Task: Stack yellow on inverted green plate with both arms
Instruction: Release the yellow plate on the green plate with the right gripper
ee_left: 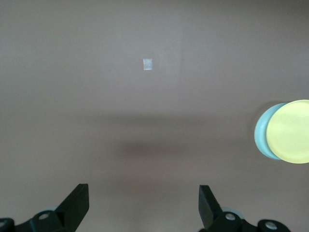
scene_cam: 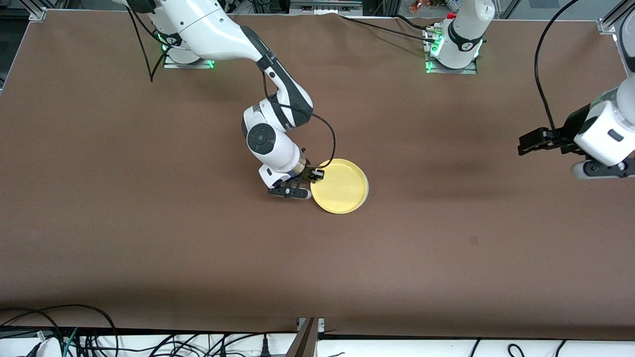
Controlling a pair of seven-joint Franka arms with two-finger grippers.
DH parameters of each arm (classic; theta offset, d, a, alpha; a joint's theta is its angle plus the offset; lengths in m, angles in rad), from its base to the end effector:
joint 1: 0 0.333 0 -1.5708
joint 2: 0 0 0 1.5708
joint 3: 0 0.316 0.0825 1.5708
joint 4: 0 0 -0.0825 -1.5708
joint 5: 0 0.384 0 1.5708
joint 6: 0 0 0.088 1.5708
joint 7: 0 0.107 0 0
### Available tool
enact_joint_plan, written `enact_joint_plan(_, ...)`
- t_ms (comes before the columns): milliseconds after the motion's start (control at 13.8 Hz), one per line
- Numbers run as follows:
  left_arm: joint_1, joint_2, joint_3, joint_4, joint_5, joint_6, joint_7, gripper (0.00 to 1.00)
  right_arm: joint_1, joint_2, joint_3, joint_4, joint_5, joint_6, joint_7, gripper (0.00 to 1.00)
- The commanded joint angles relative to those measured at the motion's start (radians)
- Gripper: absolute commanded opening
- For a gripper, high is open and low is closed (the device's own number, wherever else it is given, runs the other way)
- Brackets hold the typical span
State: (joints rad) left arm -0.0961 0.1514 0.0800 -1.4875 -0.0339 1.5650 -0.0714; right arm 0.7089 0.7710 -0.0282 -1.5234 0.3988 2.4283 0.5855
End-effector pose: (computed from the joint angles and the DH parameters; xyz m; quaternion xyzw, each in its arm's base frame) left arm 0.5975 -0.0167 0.5762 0.9989 0.0279 -0.0371 0.0093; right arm 0.5592 0.4590 0.2158 -0.9852 0.0894 0.0233 0.1442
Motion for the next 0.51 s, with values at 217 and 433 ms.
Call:
enact_joint_plan(217,0.036,-0.115,0.007,-0.183,0.029,0.102,0.068,1.00,0.047,0.022,-0.012,0.006,0.020,0.048,0.040,0.00)
enact_joint_plan(433,0.036,-0.092,0.007,-0.180,0.029,0.148,0.055,1.00,0.061,0.034,-0.012,0.006,0.020,0.071,0.040,0.22)
